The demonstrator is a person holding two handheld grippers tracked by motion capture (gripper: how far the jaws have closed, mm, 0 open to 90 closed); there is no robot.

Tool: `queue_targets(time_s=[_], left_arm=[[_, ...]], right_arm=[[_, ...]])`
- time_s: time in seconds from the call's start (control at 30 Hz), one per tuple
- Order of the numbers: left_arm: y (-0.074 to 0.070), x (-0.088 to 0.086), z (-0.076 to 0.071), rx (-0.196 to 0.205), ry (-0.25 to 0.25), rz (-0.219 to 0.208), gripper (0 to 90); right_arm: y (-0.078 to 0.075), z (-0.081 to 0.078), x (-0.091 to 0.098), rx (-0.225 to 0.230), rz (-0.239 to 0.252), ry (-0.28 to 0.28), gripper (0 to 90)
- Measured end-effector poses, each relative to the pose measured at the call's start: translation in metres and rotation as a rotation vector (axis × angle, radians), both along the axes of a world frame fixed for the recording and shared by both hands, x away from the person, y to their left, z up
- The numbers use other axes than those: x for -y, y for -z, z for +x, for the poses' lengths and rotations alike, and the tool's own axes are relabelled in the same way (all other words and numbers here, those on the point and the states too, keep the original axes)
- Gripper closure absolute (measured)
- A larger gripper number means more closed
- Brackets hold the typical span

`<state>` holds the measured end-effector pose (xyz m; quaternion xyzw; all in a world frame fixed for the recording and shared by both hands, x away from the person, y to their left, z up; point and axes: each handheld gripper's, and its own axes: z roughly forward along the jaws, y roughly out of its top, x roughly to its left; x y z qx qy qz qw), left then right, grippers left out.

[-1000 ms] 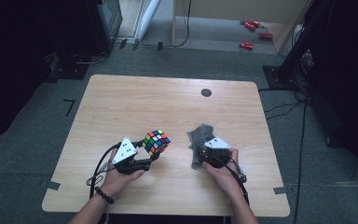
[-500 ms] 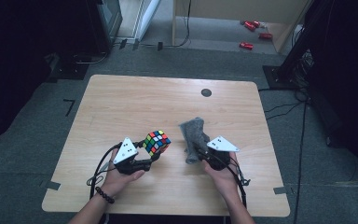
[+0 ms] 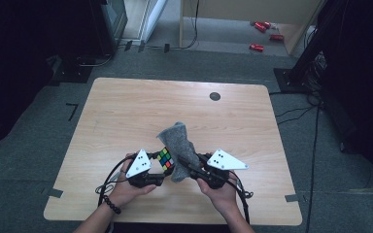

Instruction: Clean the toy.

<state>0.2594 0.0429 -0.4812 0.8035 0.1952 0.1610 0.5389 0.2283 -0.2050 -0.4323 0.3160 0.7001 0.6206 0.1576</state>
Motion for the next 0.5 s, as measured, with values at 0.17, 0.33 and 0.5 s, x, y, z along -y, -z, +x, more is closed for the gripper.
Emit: queue_targets(time_s=[0.17, 0.33, 0.5], left_arm=[[-0.003, -0.001, -0.004, 0.019, 0.044, -0.013, 34.6], [-0.005, -0.002, -0.005, 0.030, 0.042, -0.013, 34.6], [-0.005, -0.003, -0.003, 0.024, 0.029, -0.017, 34.6]], right_arm=[[0.005, 0.003, 0.001, -0.047, 0.007, 0.001, 67.1], [0.010, 0.010, 0.010, -0.075, -0.008, 0.051, 66.7], [0.017, 0.019, 0.020, -0.125, -0.076, 0.157, 66.6]])
